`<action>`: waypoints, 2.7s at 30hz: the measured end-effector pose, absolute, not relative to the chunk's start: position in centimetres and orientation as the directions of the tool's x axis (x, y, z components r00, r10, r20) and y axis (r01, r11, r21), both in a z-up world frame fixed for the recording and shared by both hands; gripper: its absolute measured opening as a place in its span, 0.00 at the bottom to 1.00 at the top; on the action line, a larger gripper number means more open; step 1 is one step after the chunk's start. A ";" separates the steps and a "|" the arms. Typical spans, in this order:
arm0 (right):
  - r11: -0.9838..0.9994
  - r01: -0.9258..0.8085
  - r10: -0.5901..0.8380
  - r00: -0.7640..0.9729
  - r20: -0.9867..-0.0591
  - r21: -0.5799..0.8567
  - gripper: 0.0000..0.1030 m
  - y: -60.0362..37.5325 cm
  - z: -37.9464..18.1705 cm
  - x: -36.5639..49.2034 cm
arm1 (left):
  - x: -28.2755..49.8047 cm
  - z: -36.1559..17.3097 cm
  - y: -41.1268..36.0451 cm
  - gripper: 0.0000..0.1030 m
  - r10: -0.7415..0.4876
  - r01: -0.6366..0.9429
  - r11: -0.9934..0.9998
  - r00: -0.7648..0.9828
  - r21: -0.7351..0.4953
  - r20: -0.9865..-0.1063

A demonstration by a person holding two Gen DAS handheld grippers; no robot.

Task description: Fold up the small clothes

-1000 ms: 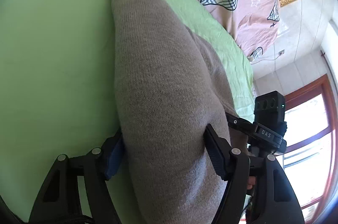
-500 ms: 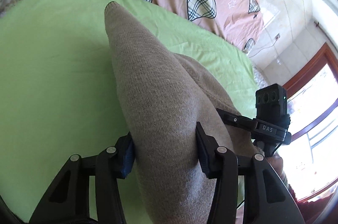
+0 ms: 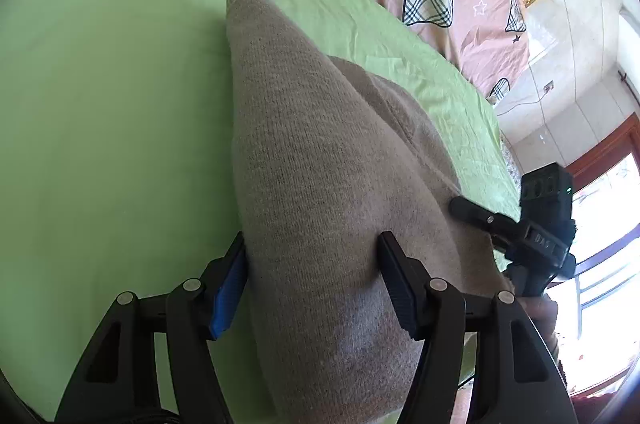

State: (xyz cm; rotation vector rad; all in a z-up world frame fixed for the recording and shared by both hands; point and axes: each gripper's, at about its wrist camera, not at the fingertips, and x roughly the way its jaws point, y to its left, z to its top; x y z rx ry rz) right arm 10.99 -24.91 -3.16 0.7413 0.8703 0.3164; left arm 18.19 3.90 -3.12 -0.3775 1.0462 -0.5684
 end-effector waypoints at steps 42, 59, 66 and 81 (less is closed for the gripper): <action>0.708 0.086 0.462 0.694 -0.552 0.701 0.10 -28.7 -3.5 14.5 | 30.5 -3.8 3.6 0.49 -0.468 0.087 0.876 0.389 -0.474 -0.793; 0.737 0.058 0.419 0.742 -0.523 0.673 0.48 -26.9 0.2 7.1 | 15.6 1.4 5.2 0.52 -0.321 0.204 0.947 0.542 -0.249 -0.776; 0.745 0.003 0.453 0.732 -0.509 0.667 0.56 -24.0 -0.6 1.0 | 5.1 -0.4 6.8 0.64 -0.345 0.180 0.938 0.583 -0.297 -0.736; 0.772 -0.052 0.484 0.693 -0.533 0.634 0.20 -20.0 -1.5 1.2 | 3.9 -3.5 -0.3 0.75 -0.295 0.201 0.955 0.604 -0.217 -0.741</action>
